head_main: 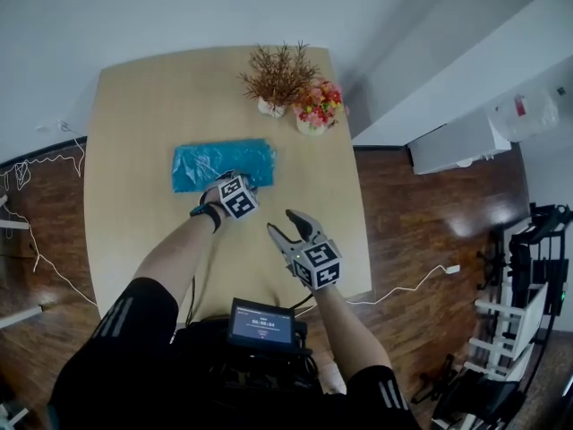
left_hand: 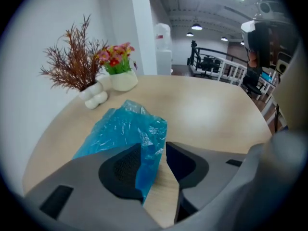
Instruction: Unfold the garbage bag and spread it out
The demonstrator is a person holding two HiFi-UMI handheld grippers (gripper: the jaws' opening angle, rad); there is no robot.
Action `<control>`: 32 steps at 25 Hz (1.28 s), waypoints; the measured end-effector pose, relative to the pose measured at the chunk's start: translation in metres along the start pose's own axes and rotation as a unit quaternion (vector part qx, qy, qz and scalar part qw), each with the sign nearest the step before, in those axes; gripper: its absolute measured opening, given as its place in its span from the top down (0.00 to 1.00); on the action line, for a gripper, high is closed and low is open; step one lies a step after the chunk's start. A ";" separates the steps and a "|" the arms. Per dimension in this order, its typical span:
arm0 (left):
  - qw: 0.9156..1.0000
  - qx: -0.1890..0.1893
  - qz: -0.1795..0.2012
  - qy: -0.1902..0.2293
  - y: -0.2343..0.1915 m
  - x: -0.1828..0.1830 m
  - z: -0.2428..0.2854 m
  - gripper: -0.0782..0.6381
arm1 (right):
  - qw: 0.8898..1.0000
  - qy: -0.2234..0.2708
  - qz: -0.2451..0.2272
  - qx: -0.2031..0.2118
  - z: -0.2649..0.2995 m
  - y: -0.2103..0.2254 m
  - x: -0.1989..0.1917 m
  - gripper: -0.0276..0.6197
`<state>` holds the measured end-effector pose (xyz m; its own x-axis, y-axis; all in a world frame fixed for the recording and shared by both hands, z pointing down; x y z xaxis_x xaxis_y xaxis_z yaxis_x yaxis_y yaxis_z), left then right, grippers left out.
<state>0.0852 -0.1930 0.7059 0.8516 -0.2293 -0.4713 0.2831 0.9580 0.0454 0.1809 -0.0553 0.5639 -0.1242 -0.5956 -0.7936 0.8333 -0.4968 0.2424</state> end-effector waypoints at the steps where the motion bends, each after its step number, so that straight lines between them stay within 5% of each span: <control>1: 1.000 -0.004 -0.009 -0.001 -0.001 -0.002 0.004 0.66 | 1.000 -0.003 0.003 -0.001 0.002 0.002 -0.002 0.59; 10: 0.998 -0.024 -0.063 -0.001 -0.006 -0.015 0.015 0.87 | 1.000 -0.010 0.019 -0.006 0.010 0.004 -0.010 0.59; 18: 0.990 -0.033 -0.130 0.048 -0.013 -0.015 -0.007 0.89 | 1.000 -0.013 0.018 -0.007 0.016 0.009 -0.006 0.59; 24: 0.968 -0.034 -0.179 0.173 -0.023 -0.021 -0.052 0.89 | 1.000 -0.021 0.019 -0.007 0.041 0.019 -0.002 0.59; 32: 0.939 -0.009 -0.203 0.278 -0.040 -0.035 -0.128 0.89 | 0.995 -0.076 -0.064 -0.031 0.094 0.038 0.012 0.59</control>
<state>-0.0120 -0.2016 0.6079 0.3121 -0.4564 -0.8332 0.5239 0.8143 -0.2499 0.1602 -0.1406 0.6158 -0.3081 -0.6212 -0.7206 0.8367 -0.5374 0.1055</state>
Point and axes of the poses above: the fingertips, and each gripper's own axes: z forward along the fingers, y to its right, x out of its top, the point moved 7 cm from there along -z, backward along the fingers, and after that the axes turned 3 degrees about -y, right-handed, at the moved point
